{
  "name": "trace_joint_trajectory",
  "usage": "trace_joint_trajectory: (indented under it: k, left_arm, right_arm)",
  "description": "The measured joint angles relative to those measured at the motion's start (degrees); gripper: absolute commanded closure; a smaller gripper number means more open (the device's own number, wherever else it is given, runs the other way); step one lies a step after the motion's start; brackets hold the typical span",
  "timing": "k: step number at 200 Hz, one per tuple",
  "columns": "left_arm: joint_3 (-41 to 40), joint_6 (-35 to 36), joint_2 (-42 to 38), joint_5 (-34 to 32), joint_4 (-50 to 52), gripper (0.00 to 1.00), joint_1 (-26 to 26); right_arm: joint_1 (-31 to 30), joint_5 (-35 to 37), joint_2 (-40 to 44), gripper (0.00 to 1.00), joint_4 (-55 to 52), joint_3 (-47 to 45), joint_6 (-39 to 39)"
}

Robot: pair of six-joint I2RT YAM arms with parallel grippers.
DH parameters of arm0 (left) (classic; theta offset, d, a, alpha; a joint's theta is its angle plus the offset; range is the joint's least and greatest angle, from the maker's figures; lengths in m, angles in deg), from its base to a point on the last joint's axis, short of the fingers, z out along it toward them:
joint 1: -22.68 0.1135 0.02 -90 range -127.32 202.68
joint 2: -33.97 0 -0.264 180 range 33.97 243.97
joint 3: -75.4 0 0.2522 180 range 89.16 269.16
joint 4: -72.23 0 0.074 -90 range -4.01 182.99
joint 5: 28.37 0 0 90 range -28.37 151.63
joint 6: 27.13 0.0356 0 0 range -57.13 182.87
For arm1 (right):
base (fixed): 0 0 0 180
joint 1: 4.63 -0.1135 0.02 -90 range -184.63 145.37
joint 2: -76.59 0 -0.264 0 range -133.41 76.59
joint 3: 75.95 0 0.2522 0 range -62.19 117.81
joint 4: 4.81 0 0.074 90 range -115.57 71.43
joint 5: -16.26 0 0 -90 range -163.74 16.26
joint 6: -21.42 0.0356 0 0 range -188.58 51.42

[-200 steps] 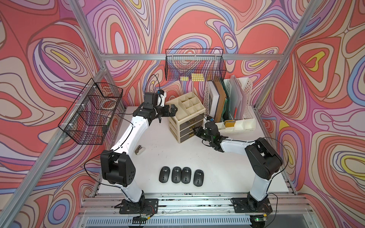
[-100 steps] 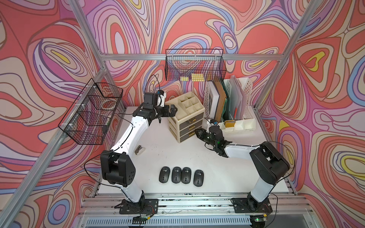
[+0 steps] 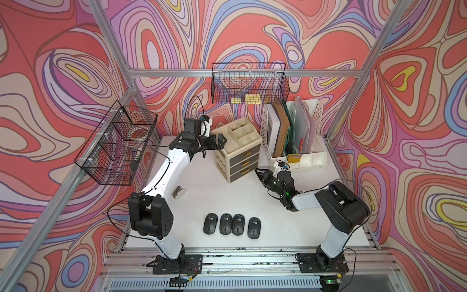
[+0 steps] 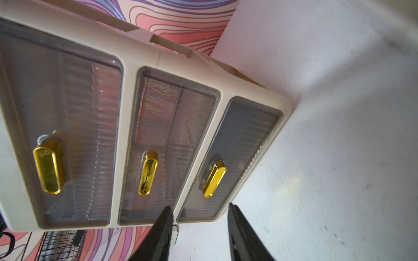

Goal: Take the mice out of the drawer
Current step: Close the drawer in the storage box, then open the drawer in the storage box.

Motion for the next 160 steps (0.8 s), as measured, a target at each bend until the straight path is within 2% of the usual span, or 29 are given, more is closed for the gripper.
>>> trace_joint_trajectory:
  k: [55,113,160]
  left_arm:
    - [0.0,0.0,0.0,0.0,0.0,0.01,0.0]
    - [0.0,0.0,0.0,0.0,0.0,0.01,0.0]
    - [0.0,0.0,0.0,0.0,0.0,0.01,0.0]
  right_arm:
    - [0.0,-2.7,-11.3,0.54,10.1,1.1,5.7]
    - [0.0,-5.2,-15.6,0.53,17.0,4.4,8.7]
    - [-0.3,-6.6,-18.4,0.53,18.3,5.9,10.1]
